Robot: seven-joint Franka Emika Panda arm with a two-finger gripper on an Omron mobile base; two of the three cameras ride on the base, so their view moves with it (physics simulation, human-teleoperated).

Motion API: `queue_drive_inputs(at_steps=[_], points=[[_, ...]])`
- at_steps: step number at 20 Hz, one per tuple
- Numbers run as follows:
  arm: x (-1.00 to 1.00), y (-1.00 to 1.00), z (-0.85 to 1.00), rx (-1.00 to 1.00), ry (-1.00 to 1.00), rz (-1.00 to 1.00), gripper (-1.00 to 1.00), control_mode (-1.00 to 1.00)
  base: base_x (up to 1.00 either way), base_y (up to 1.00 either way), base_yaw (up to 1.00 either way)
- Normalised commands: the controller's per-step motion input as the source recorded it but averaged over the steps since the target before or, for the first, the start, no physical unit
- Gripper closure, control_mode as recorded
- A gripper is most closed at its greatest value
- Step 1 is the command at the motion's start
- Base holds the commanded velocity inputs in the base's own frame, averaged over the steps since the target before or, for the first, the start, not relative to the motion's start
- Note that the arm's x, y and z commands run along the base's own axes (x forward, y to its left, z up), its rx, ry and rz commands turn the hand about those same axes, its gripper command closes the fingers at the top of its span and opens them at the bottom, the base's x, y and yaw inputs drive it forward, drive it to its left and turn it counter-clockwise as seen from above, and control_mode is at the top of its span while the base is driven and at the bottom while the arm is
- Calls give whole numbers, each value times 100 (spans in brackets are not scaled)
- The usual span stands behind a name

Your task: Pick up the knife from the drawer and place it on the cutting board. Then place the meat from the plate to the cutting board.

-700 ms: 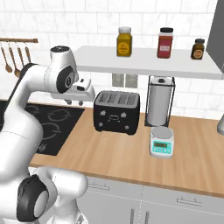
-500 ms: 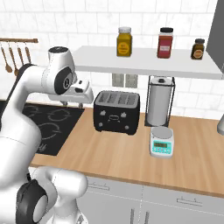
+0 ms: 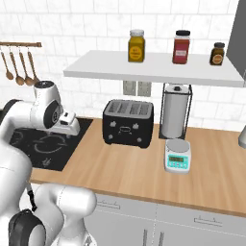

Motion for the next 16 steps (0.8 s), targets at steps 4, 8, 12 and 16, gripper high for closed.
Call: queue_drive_inputs(at_steps=[4, 8, 12, 16], points=[[-13, 93, -100, 7, -1, -1, -100, -100, 0, 0, 0], [-11, 39, -84, -12, 19, 0, -100, -100, 0, 0, 0], [-21, 95, -54, -7, -5, 0, -100, -100, 0, 0, 0], [-31, 99, -21, 0, -3, 1, -100, -100, 0, 0, 0]])
